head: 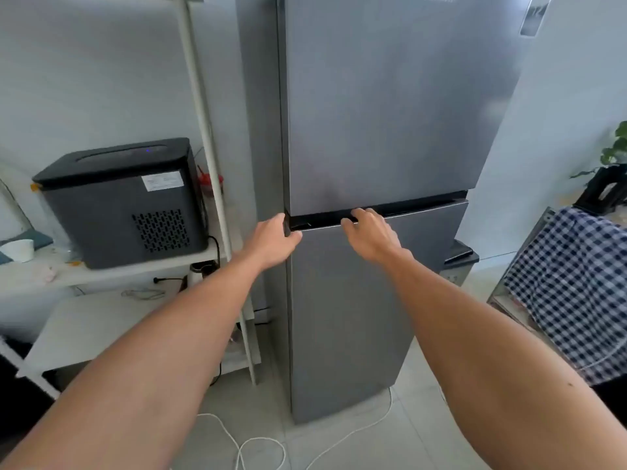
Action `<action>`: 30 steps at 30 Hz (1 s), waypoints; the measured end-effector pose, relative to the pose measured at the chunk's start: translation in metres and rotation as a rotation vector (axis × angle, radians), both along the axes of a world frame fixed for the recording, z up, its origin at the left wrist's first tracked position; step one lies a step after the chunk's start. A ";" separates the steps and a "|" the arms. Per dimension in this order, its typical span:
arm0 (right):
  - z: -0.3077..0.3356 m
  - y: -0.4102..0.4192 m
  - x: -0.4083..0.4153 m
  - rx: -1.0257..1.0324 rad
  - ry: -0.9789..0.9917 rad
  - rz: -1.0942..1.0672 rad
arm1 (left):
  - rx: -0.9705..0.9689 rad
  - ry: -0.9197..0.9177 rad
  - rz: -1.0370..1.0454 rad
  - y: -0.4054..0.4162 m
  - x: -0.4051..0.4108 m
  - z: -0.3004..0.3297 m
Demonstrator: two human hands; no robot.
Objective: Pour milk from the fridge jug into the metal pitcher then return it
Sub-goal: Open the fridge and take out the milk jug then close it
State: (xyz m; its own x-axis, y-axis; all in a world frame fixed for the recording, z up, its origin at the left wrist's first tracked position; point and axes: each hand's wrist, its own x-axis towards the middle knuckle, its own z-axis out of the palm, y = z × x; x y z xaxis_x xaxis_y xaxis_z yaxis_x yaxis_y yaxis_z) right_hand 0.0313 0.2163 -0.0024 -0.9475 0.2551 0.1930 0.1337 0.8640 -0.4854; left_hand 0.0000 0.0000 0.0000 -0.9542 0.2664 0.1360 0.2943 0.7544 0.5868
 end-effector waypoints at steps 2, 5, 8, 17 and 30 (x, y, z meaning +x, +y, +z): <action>-0.008 -0.007 -0.012 -0.041 -0.018 -0.027 | 0.051 -0.027 -0.017 0.000 -0.017 -0.013; -0.025 -0.013 -0.029 -0.088 -0.019 -0.023 | 0.151 -0.089 -0.011 0.004 -0.038 -0.039; -0.031 -0.014 -0.044 -0.141 -0.007 -0.030 | 0.248 -0.079 0.021 0.008 -0.060 -0.061; -0.047 -0.015 -0.074 -0.381 0.115 -0.035 | 0.416 -0.080 -0.049 0.004 -0.086 -0.086; -0.047 -0.014 -0.079 -0.364 0.032 -0.065 | 0.473 -0.095 -0.052 0.006 -0.079 -0.102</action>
State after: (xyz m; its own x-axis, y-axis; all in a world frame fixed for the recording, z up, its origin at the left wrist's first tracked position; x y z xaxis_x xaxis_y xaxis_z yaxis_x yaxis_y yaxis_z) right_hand -0.0478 0.2022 -0.0491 -0.9218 0.3722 0.1082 0.1624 0.6242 -0.7642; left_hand -0.0793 0.0055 -0.1023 -0.9553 0.2441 0.1671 0.2534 0.3837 0.8880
